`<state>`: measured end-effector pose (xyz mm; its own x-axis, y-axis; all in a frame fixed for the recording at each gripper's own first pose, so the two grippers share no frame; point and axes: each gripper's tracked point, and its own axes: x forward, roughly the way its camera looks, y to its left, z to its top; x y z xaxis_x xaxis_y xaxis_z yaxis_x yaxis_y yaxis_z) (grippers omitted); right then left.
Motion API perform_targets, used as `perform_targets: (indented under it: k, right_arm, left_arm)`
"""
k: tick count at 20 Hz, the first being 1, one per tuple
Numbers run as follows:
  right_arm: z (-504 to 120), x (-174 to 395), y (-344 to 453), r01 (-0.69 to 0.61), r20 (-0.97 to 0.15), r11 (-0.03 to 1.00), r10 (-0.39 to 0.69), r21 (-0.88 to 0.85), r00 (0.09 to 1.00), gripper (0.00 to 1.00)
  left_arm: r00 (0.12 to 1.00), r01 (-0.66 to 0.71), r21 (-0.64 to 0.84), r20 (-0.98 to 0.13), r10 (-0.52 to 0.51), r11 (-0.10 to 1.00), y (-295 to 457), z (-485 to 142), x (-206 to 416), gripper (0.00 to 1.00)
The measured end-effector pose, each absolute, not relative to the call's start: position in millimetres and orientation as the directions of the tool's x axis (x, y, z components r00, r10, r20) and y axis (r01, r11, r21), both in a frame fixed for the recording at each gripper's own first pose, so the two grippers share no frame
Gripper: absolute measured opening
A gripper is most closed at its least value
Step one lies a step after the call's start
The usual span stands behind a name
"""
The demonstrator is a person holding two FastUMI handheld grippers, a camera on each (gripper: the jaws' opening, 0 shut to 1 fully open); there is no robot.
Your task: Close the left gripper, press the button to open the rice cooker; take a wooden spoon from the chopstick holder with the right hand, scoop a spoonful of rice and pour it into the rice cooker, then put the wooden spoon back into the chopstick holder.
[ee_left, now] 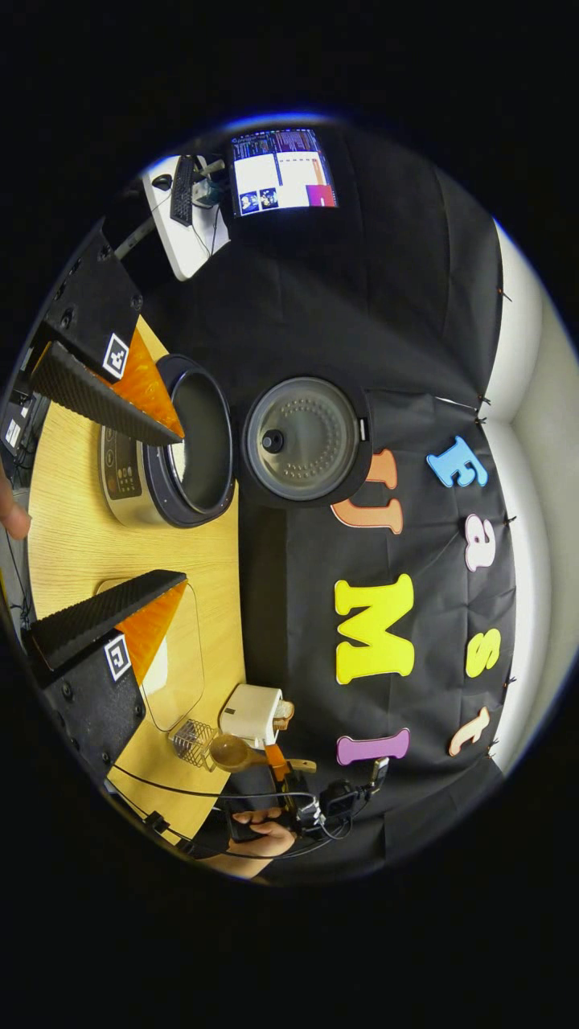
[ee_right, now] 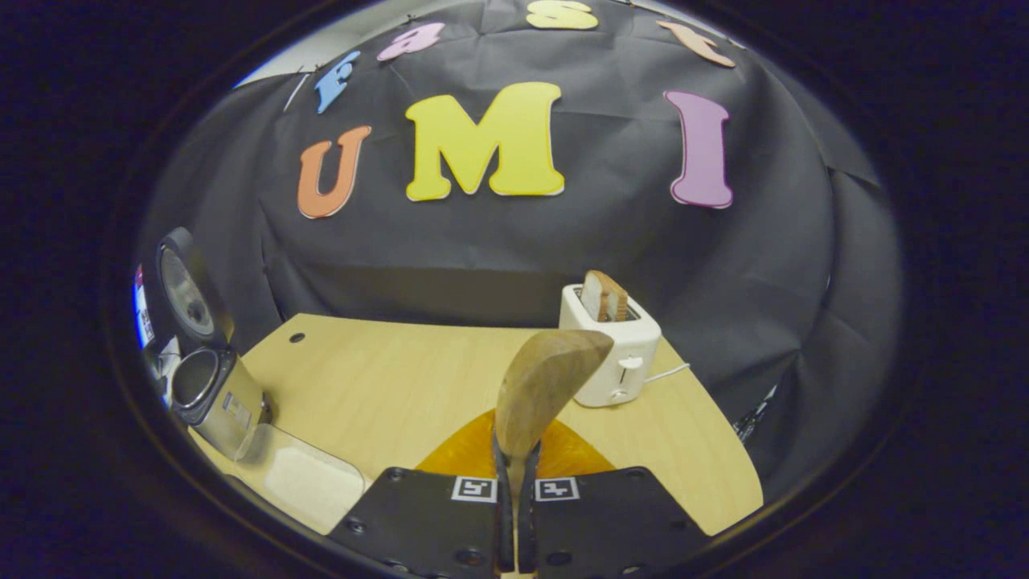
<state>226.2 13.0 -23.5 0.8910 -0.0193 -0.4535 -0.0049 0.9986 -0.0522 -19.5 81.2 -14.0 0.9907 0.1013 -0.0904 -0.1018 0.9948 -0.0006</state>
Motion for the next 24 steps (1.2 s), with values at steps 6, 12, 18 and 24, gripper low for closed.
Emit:
perform_targets:
  k: [6,12,18,24]
  right_arm:
    - [-5,204,84,-0.083,-0.43,0.994,0.047,-0.066,0.902,0.02]
    - [-24,186,149,-0.124,-0.451,0.991,0.092,-0.042,0.888,0.02]
    - [-64,180,186,-0.055,-0.45,0.996,0.017,-0.072,0.893,0.02]
    - [-100,186,187,0.051,-0.453,0.991,-0.103,-0.125,0.885,0.02]
  left_arm:
    - [0.992,-0.095,-0.005,-0.087,0.094,0.995,86,-12,-24,0.99]
    - [0.99,-0.106,0.004,-0.089,0.106,0.994,92,-12,-24,0.99]
    - [0.993,-0.082,0.01,-0.08,0.083,0.997,85,-8,-27,0.99]
    - [0.994,-0.079,-0.004,-0.073,0.078,0.997,90,-6,-30,0.99]
